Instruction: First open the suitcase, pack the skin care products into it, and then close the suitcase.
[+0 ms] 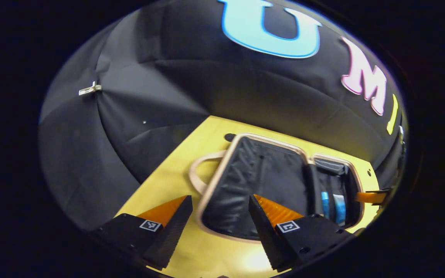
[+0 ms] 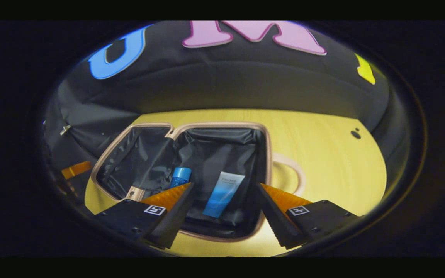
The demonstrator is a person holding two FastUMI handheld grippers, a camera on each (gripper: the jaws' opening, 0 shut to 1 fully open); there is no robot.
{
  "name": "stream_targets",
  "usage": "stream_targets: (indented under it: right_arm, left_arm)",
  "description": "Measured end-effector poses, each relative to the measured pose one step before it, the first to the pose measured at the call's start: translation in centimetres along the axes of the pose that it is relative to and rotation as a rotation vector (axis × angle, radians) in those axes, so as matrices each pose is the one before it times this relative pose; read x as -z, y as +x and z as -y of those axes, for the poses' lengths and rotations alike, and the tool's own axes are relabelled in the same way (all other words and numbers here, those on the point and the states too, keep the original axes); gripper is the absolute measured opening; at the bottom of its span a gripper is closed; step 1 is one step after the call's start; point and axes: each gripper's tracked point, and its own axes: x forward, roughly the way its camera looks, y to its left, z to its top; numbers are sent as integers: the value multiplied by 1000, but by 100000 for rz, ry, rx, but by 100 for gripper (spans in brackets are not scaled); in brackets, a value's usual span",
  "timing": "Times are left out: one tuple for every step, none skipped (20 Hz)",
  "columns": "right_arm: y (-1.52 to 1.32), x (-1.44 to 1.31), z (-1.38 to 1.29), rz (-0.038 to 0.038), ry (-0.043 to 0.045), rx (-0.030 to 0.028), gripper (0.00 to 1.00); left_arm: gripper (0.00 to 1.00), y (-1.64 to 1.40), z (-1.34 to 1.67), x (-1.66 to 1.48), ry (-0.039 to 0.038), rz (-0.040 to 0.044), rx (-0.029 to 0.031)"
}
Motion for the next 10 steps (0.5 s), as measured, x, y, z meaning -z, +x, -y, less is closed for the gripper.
stream_targets:
  right_arm:
    - [-1186,580,453,2099,-3844,1066,98]
    - [-1291,397,179,2522,-2366,85,100]
    - [-1453,552,15,2992,-959,-430,98]
    - [-1411,248,-138,2640,-165,-1259,98]
    - [-1232,439,-24,1295,-944,-775,98]
    - [-1270,714,9,-378,-2127,-1320,98]
    - [-1038,761,-111,-730,-2743,-1439,98]
    - [-1034,556,-43,-868,-2826,-1084,98]
    - [-824,286,-22,-426,-2069,-1052,98]
    - [-632,185,110,-418,-852,-461,98]
  left_arm:
    - [93,1156,-1227,-442,-2320,-1410,-1208]
    - [93,1283,-871,-324,-2379,-1510,-430]
    - [93,1365,-856,-135,-3832,-1666,-336]
    - [93,1081,-302,-447,-4968,-1985,2736]
    - [93,818,176,-139,-6550,-3755,3989]
    - [93,638,105,-517,-6290,-2200,2603]
    - [94,1138,128,-275,-5854,-1657,2894]
    - [93,902,-256,-726,-6291,619,1308]
    - [89,1098,300,-95,-6046,-740,747]
    - [89,715,-609,-347,-5496,-1334,400]
